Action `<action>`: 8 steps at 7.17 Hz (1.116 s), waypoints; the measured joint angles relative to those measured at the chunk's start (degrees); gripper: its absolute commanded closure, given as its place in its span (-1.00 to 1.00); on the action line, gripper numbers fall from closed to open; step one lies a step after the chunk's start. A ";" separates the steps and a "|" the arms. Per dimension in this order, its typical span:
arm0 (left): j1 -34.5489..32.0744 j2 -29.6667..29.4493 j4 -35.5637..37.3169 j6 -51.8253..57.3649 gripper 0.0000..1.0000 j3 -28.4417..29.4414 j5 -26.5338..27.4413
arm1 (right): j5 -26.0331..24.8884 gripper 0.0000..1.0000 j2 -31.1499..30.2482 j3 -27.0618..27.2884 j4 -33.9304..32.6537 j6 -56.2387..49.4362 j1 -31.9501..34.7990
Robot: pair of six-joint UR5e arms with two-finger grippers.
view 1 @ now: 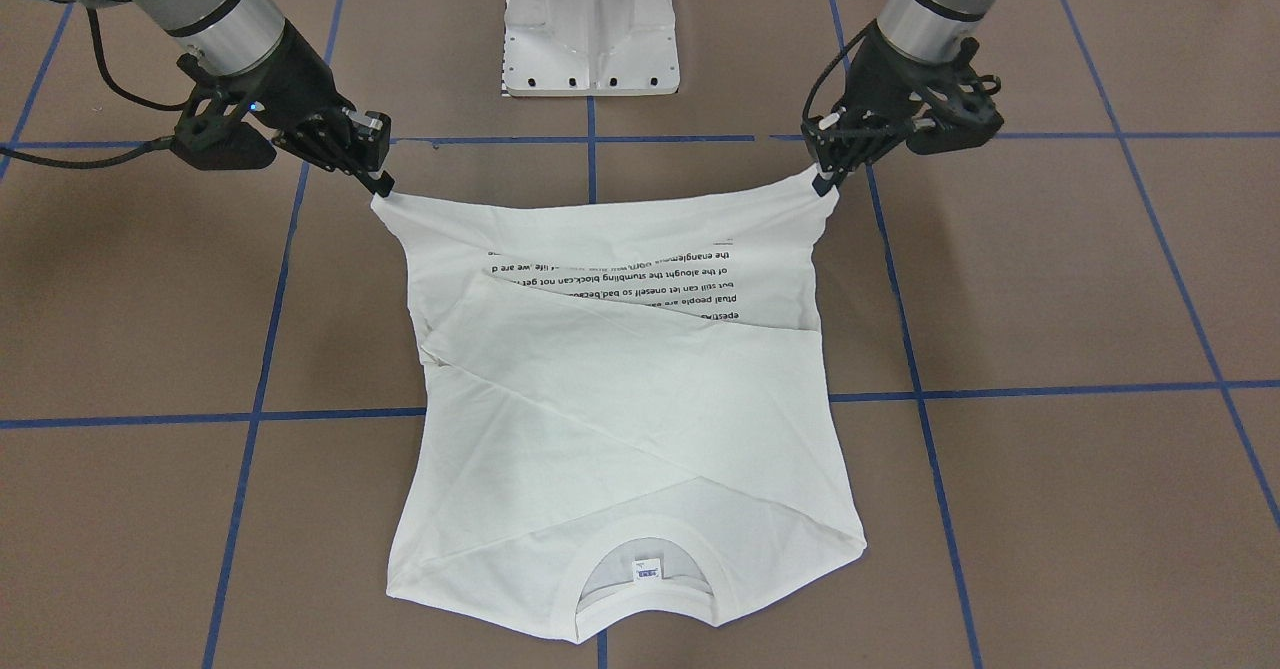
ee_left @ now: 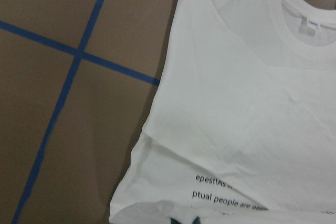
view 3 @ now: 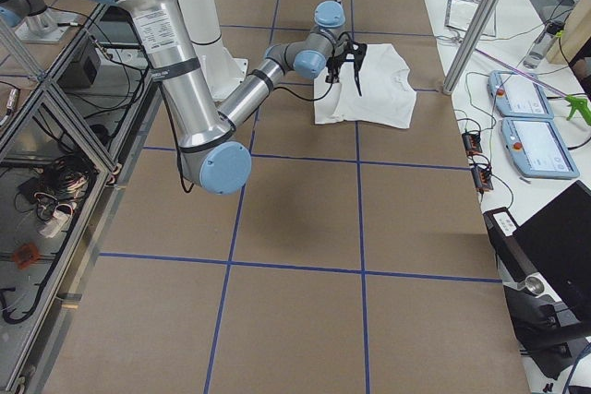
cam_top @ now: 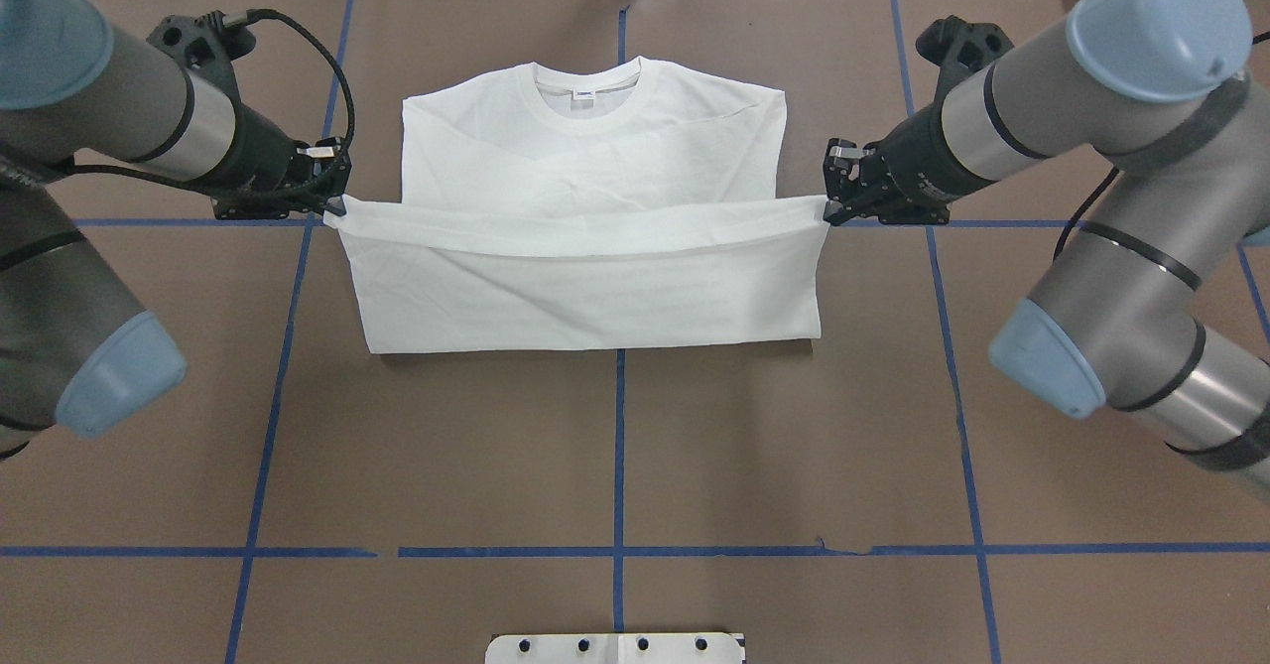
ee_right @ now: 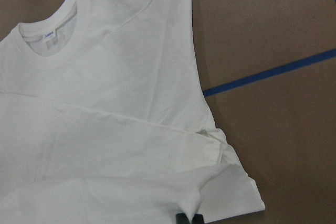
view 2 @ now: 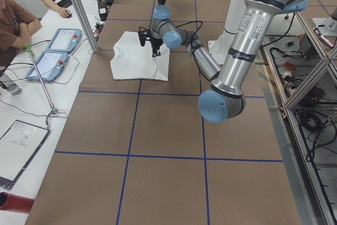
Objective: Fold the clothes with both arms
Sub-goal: 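Lift the hem with both grippers and carry it over toward the collar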
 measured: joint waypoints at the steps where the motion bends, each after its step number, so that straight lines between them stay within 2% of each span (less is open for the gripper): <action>1: -1.18 -2.87 -2.72 0.86 1.00 5.67 0.00 | 0.02 1.00 3.73 -5.64 0.16 -2.45 1.82; 4: -3.57 -10.32 -17.15 1.14 1.00 25.81 0.09 | -0.01 1.00 13.97 -21.65 0.43 -8.43 4.30; 6: -4.98 -15.41 -25.56 0.92 1.00 38.98 0.37 | 0.04 1.00 17.00 -27.28 0.52 -11.06 5.29; 8: -5.35 -17.81 -30.30 0.58 1.00 46.33 1.89 | -0.05 1.00 20.23 -32.85 0.57 -12.83 5.62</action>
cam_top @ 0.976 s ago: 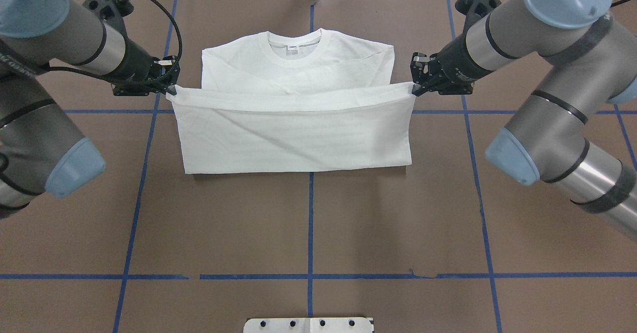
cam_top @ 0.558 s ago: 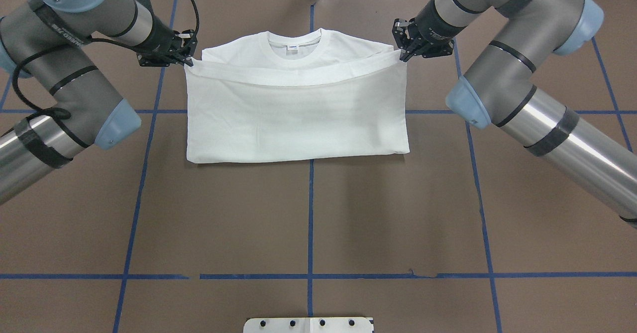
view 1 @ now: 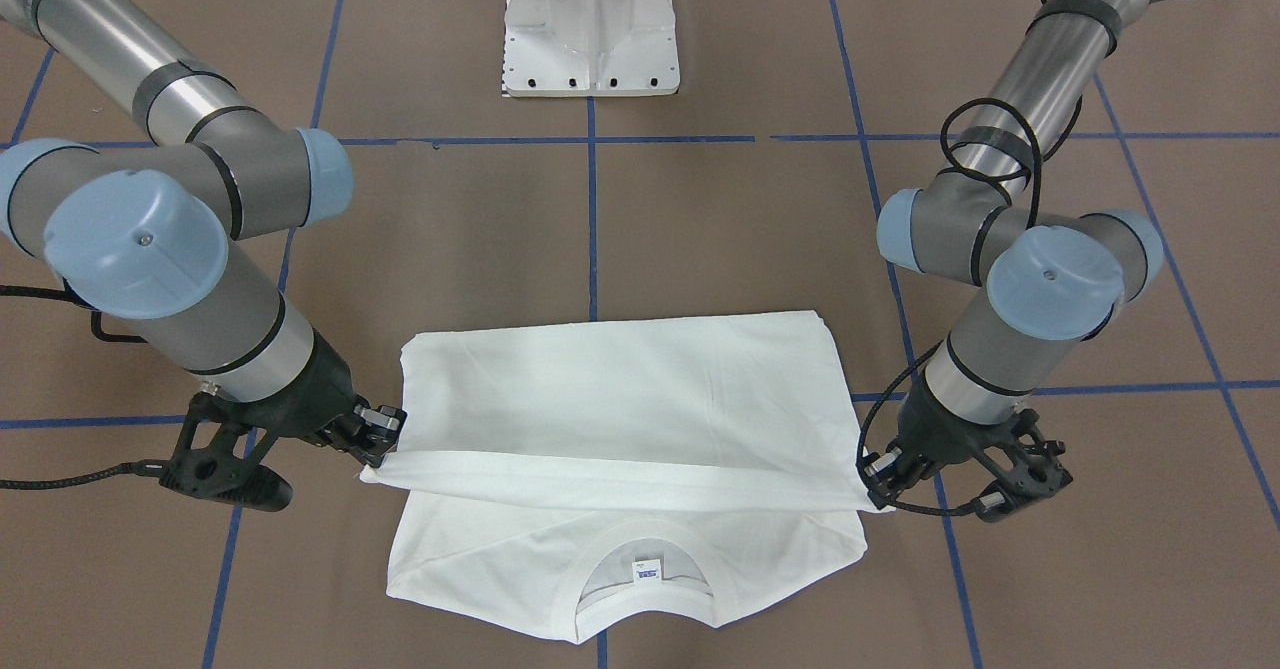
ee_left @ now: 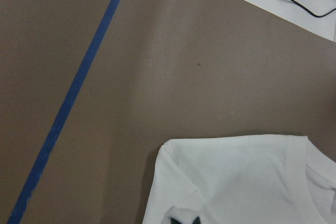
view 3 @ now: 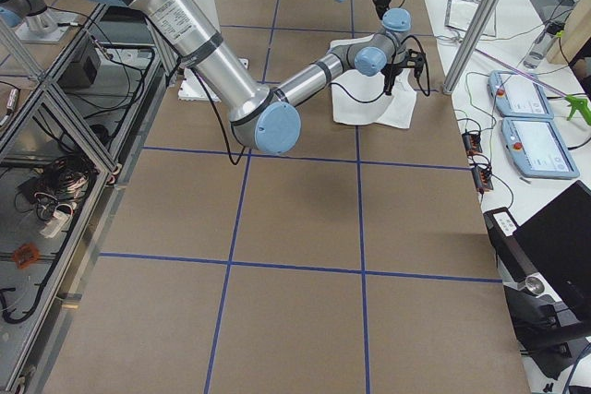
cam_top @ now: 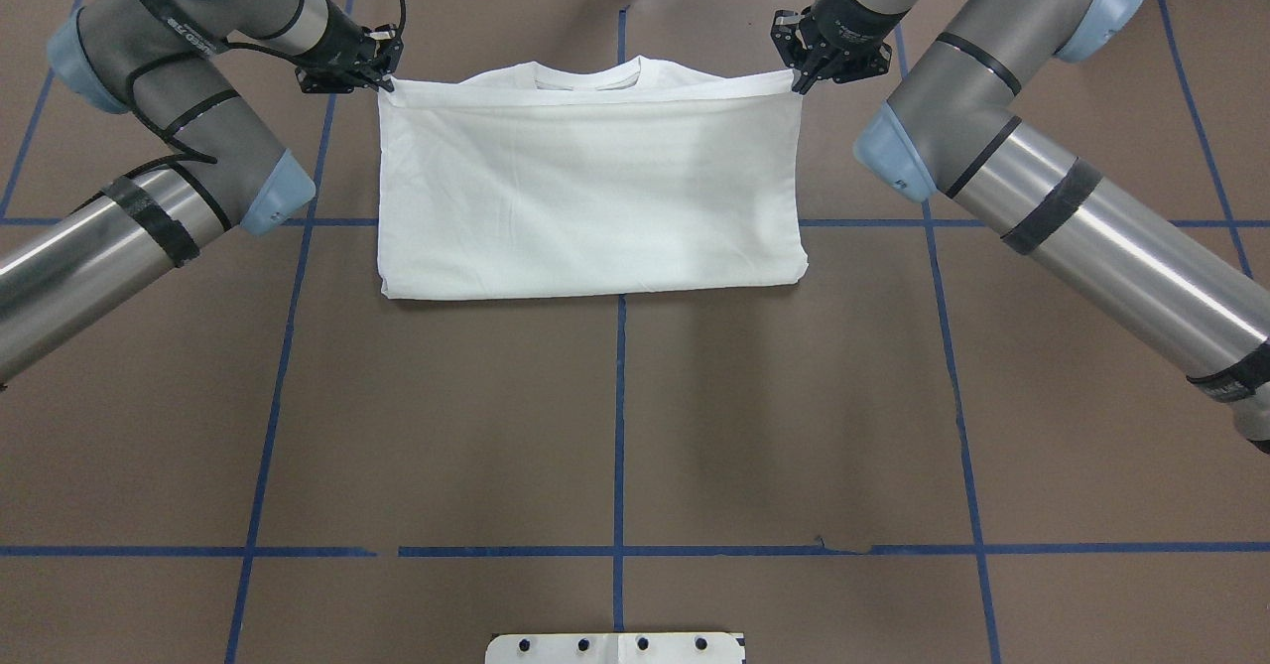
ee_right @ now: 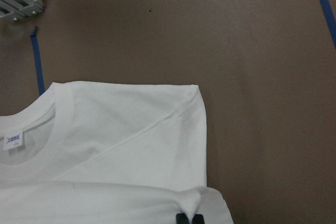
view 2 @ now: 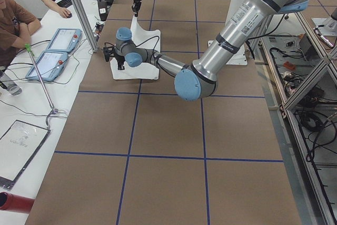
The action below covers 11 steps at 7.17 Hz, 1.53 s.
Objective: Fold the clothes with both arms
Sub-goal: 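Lift the hem with both grippers and carry it over toward the collar, then lay the hem down near the collar and open both grippers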
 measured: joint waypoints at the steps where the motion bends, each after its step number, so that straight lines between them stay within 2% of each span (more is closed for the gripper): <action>1: -0.03 -0.44 -2.12 -0.04 1.00 2.46 1.27 | -0.08 1.00 1.37 -2.83 0.06 -1.15 0.15; 4: -0.05 -2.97 -5.21 -1.06 1.00 5.88 2.74 | -0.31 1.00 3.88 -8.14 0.15 -3.48 0.56; 9: 0.03 -4.82 -5.04 -3.30 1.00 6.35 2.93 | -0.64 1.00 6.79 -9.50 0.22 -3.71 0.51; 11: -0.22 -4.70 -4.44 -3.24 1.00 6.38 3.17 | -1.01 1.00 7.92 -12.09 2.86 -3.72 0.46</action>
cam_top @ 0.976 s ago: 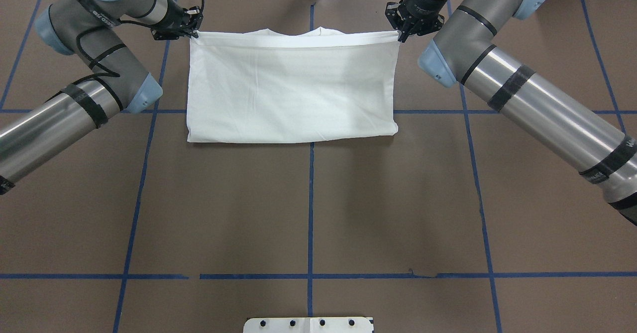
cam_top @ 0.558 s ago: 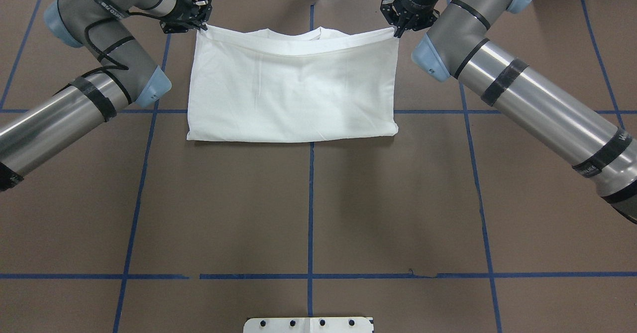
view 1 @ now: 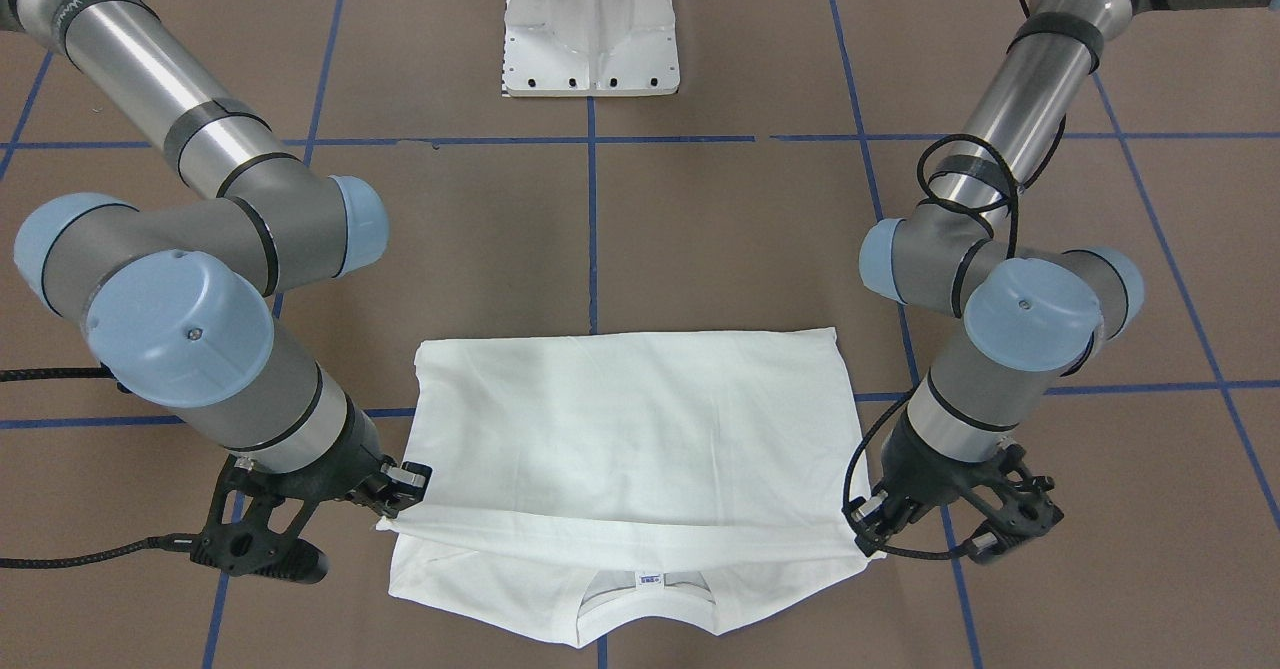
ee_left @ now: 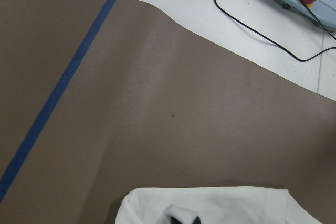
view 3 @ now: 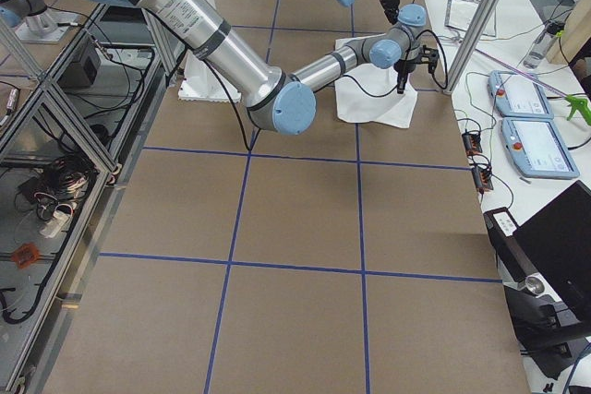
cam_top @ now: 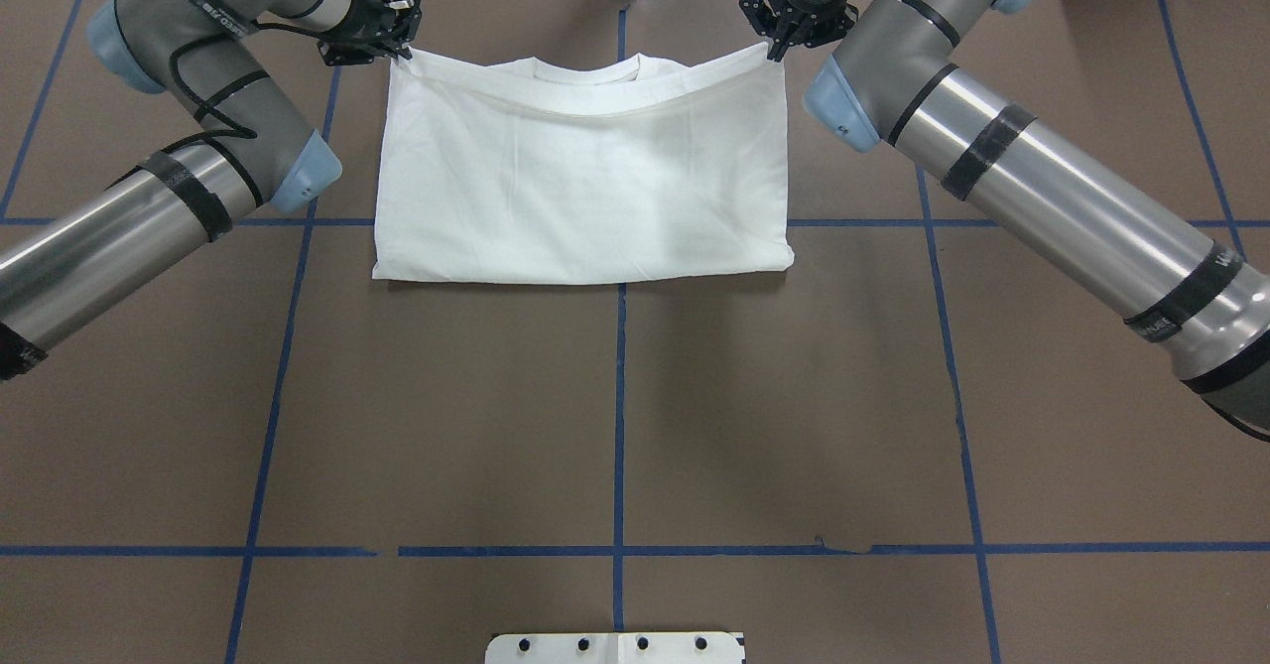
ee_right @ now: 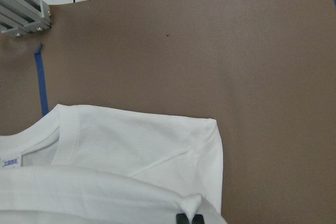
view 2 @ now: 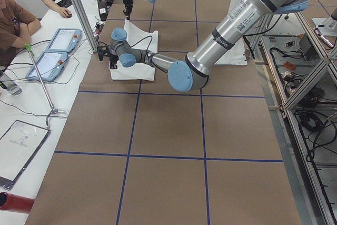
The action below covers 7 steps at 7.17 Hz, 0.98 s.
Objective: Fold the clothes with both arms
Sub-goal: 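Lay the hem down near the collar and open both grippers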
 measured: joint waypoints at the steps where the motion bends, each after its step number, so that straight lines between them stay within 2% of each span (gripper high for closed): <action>1: -0.22 -0.01 0.51 -0.06 1.00 -0.01 0.04 | -0.12 1.00 0.27 -1.50 1.87 0.04 -0.01; 2: -0.31 -0.05 0.74 -0.12 1.00 0.00 0.05 | -0.17 1.00 0.41 -2.13 2.71 0.06 -0.01; 3: -0.32 -0.07 0.81 -0.11 0.75 0.00 0.05 | -0.19 1.00 0.44 -2.35 3.06 0.06 -0.01; 4: -0.31 -0.11 0.82 -0.09 -0.39 -0.05 0.05 | -0.19 -0.91 0.47 -2.41 3.22 0.06 -0.02; 5: -0.28 -0.14 0.80 -0.12 -0.69 -0.13 0.06 | -0.25 -1.00 0.47 -2.42 3.34 0.05 -0.05; 6: -0.28 -0.16 0.83 -0.15 -0.98 -0.26 0.06 | -0.66 -1.00 0.50 -2.40 3.41 0.01 -0.18; 7: -0.28 -0.16 0.86 -0.14 -0.98 -0.40 0.07 | -1.23 -1.00 0.53 -2.37 3.44 -0.23 -0.32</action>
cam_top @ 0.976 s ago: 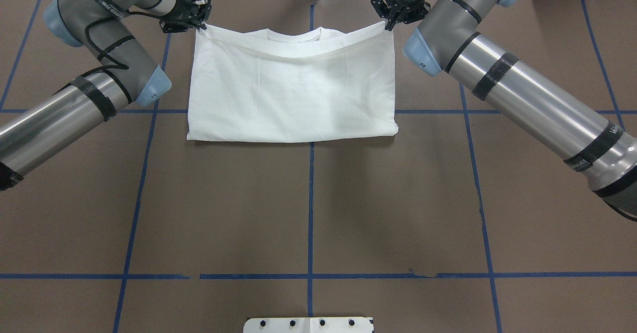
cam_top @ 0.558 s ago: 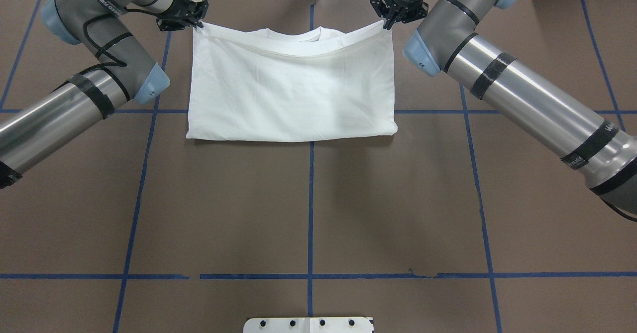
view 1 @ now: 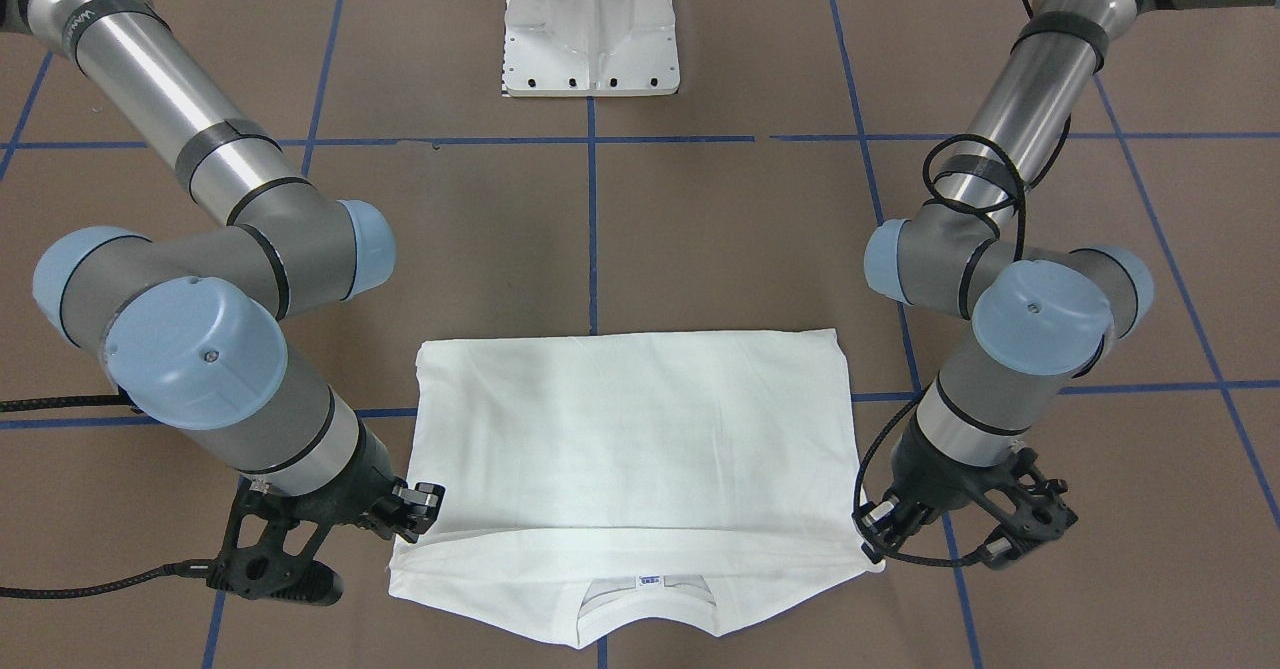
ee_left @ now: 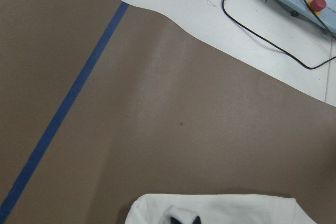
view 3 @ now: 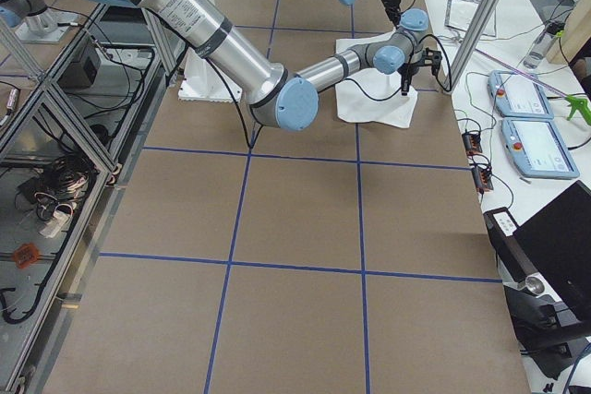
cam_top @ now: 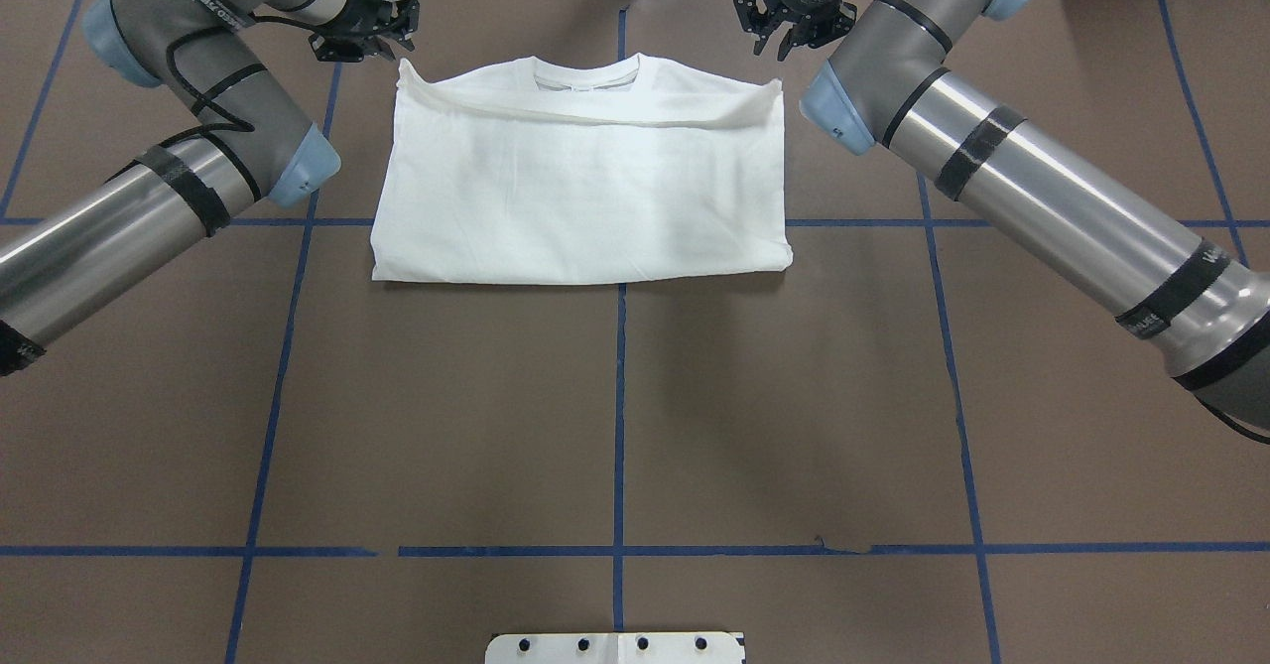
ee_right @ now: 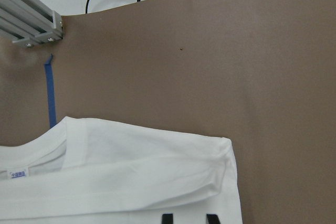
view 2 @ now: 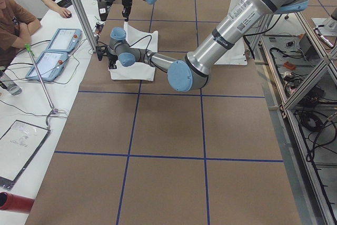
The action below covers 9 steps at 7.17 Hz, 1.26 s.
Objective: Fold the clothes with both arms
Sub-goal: 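Lay the hem down near the collar and open both grippers, then move the right gripper to the folded shirt's side edge and grasp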
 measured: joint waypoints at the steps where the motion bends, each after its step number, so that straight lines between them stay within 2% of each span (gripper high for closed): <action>1: 0.00 0.03 0.04 0.04 -0.98 -0.08 0.04 | -0.27 -1.00 0.00 0.04 0.01 -0.55 -0.06; 3: -0.07 0.12 0.38 0.06 -0.98 -0.89 0.06 | -0.29 -0.99 -1.51 2.62 -0.10 -0.85 -0.73; 6: -0.08 0.93 1.65 0.01 -0.98 -3.56 0.04 | -0.32 -0.99 -13.59 16.61 -0.62 0.23 -4.95; 7: -0.08 1.71 2.02 -0.01 -0.98 -4.94 0.08 | -0.52 -0.97 -17.08 19.74 -0.66 0.42 -6.60; 8: -0.08 2.43 2.21 -0.02 -0.98 -6.05 0.12 | -1.04 -0.96 -18.96 21.20 -0.68 0.56 -8.64; 9: -0.08 2.75 2.30 -0.02 -0.98 -6.63 0.14 | -2.07 -0.86 -19.65 21.49 -0.69 0.61 -10.81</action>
